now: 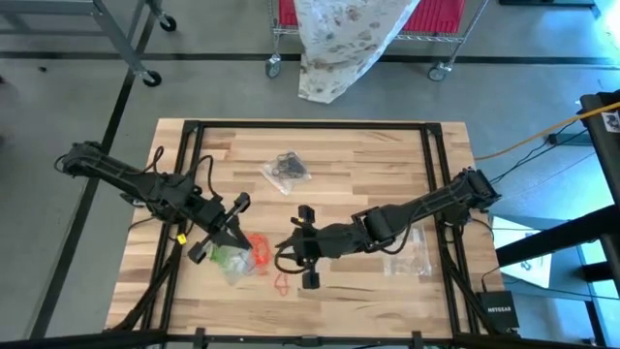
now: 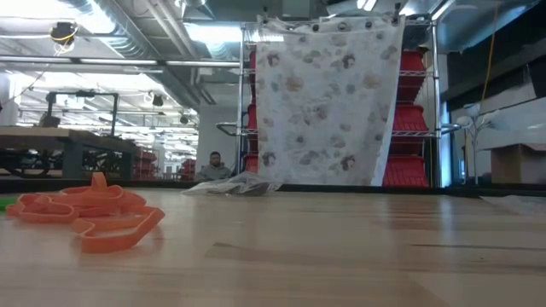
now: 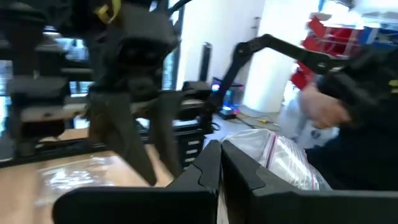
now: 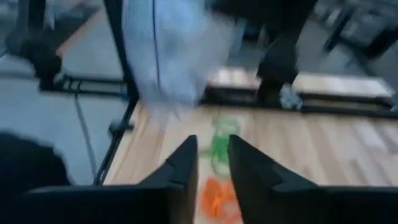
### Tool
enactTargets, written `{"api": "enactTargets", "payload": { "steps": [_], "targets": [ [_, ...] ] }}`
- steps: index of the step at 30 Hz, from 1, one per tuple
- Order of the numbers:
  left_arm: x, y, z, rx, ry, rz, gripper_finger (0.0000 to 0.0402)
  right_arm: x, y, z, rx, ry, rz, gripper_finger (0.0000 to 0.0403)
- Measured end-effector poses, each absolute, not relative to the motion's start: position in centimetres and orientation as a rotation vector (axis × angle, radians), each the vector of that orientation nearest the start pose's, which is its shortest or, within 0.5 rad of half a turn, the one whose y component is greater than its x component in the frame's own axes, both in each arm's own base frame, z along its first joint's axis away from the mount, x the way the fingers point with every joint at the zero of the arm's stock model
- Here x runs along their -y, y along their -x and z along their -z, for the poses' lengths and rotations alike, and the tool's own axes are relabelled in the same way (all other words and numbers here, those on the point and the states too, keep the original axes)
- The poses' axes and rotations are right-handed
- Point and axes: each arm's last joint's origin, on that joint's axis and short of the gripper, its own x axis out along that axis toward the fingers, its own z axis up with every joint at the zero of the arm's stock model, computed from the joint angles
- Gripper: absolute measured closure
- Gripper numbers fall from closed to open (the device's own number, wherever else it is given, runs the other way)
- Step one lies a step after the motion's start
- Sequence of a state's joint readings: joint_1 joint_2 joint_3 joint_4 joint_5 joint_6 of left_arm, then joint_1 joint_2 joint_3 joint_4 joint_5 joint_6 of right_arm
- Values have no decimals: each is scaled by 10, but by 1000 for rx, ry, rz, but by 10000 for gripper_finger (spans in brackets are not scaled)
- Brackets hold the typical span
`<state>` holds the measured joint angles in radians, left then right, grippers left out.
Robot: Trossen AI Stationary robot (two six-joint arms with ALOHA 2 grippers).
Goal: Sort rubber bands
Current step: Open the transparent zip bag
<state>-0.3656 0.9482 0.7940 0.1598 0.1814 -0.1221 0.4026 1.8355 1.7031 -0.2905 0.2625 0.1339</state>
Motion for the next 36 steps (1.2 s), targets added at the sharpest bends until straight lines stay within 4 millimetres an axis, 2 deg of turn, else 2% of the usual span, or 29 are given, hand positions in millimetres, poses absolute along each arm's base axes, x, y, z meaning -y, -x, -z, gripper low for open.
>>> {"api": "enactTargets", "payload": {
  "steps": [4,8,16,36],
  "targets": [
    [78,-199,-340,-24,121,427,401,-161,-400,-355,-305,-11,-79,276],
    [75,-201,-339,-27,122,372,401,-162,-400,-357,-282,-21,-80,258],
    [70,-202,-339,-23,130,335,401,-166,-408,-344,-296,-14,-72,256],
    [70,-202,-339,-32,128,339,401,-162,-407,-343,-318,51,-16,256]
  ]
}}
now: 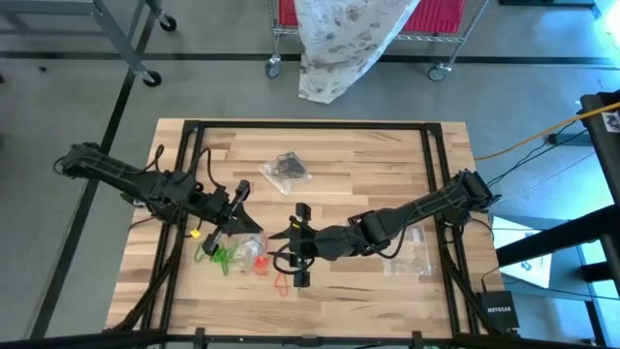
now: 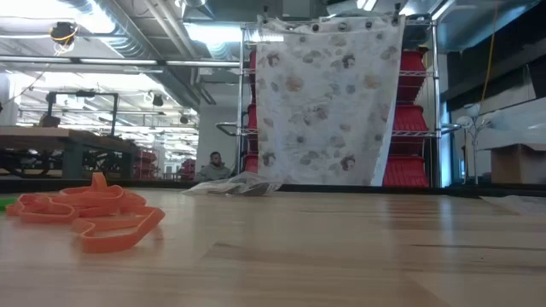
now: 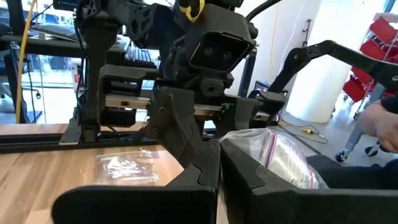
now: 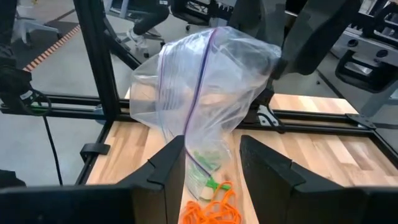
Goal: Sort rubber bands
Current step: Open the transparent zip bag
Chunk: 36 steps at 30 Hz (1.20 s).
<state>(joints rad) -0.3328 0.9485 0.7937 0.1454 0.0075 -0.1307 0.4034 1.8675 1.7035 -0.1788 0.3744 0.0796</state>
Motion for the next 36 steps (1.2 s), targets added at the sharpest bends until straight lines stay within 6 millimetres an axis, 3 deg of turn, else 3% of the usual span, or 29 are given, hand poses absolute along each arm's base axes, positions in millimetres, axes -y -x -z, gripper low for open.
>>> {"api": "enactTargets", "payload": {
  "steps": [36],
  "targets": [
    [70,-202,-339,-30,127,328,401,-166,-413,-342,-274,32,-73,256]
  ]
}}
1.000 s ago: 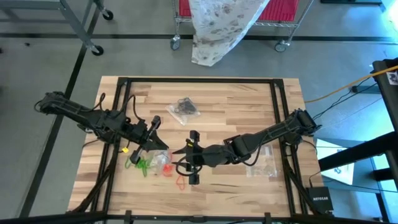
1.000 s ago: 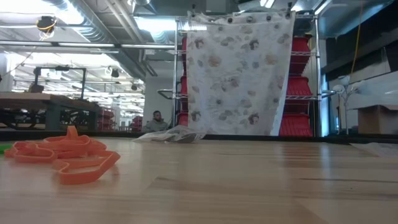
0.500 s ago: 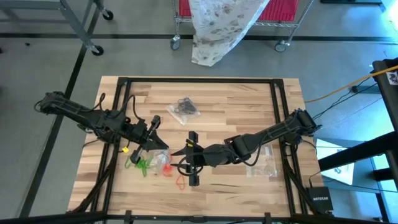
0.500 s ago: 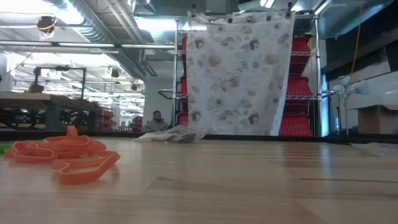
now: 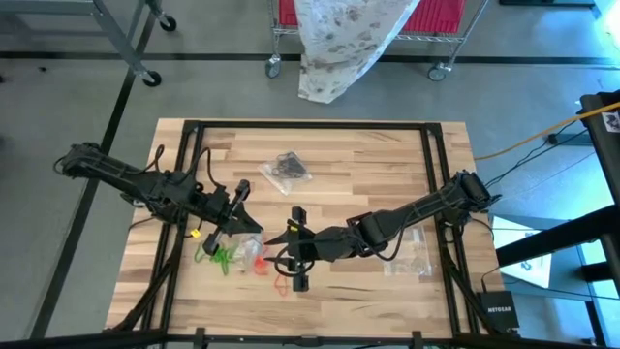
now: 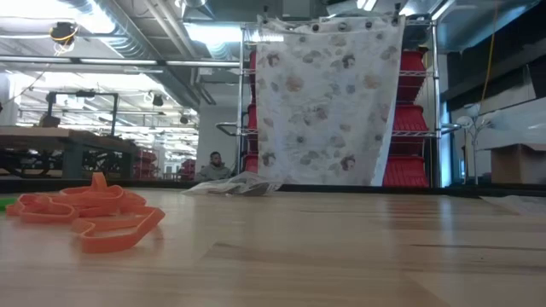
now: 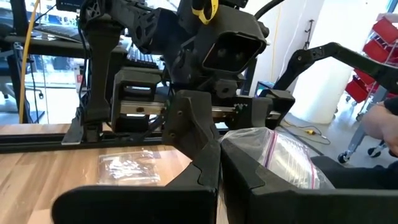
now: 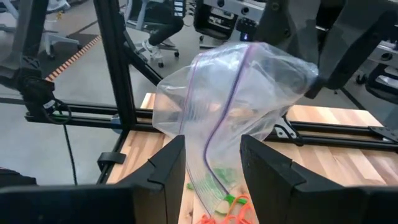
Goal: Sort rubber bands
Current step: Open the transparent zip bag
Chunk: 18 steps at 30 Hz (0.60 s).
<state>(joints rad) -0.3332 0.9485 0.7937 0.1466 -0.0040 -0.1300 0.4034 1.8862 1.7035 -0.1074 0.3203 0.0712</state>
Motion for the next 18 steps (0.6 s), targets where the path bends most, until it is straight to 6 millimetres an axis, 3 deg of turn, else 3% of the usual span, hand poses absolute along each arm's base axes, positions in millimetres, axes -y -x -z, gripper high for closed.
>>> {"api": "enactTargets", "payload": {
  "steps": [8,18],
  "targets": [
    [70,-202,-339,-30,128,328,401,-168,-412,-342,-275,23,-117,256],
    [70,-202,-338,-34,127,328,401,-165,-412,-340,-284,77,-25,256]
  ]
}}
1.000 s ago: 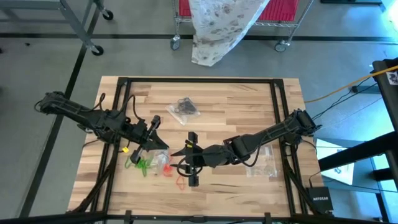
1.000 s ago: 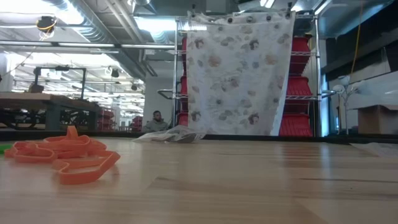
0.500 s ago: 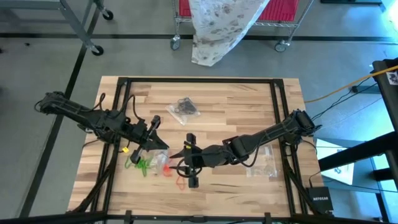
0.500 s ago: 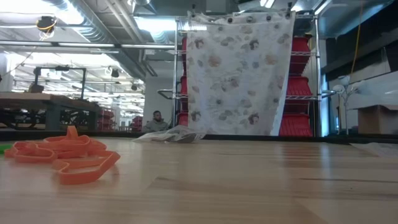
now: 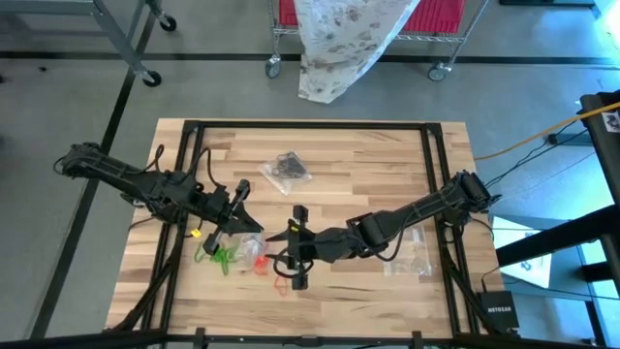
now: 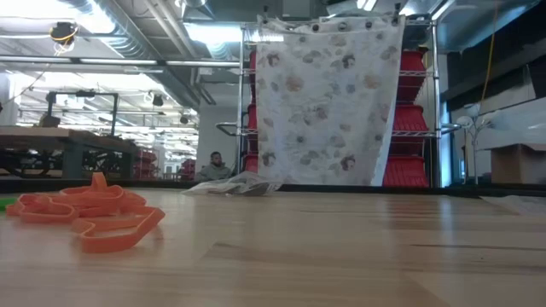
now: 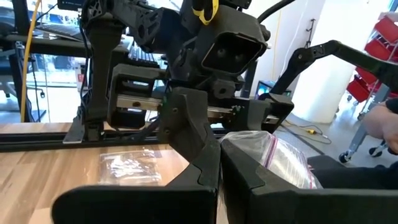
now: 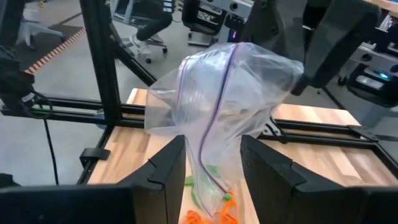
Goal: Sort rubber bands
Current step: Open the transparent zip bag
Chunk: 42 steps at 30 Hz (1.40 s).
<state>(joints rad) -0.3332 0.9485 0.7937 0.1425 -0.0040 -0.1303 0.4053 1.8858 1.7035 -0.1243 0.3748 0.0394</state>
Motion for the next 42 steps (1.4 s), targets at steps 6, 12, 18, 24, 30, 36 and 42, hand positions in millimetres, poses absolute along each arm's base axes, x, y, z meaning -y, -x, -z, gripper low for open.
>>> {"api": "enactTargets", "payload": {
  "steps": [6,12,18,24,30,36,42],
  "targets": [
    [70,-202,-338,-36,127,328,401,-164,-412,-341,-281,100,26,256],
    [70,-202,-338,-36,127,328,401,-162,-412,-342,-269,131,66,256],
    [70,-203,-338,-35,127,327,401,-164,-412,-343,-266,121,-5,256],
    [70,-202,-338,-35,127,328,401,-163,-405,-348,-294,127,-8,256],
    [70,-202,-338,-36,127,328,401,-162,-396,-361,-277,82,-59,256],
    [70,-202,-339,-29,125,328,401,-167,-401,-355,-274,47,-110,256],
    [70,-202,-339,-29,127,328,401,-167,-404,-353,-255,54,-76,256]
  ]
}}
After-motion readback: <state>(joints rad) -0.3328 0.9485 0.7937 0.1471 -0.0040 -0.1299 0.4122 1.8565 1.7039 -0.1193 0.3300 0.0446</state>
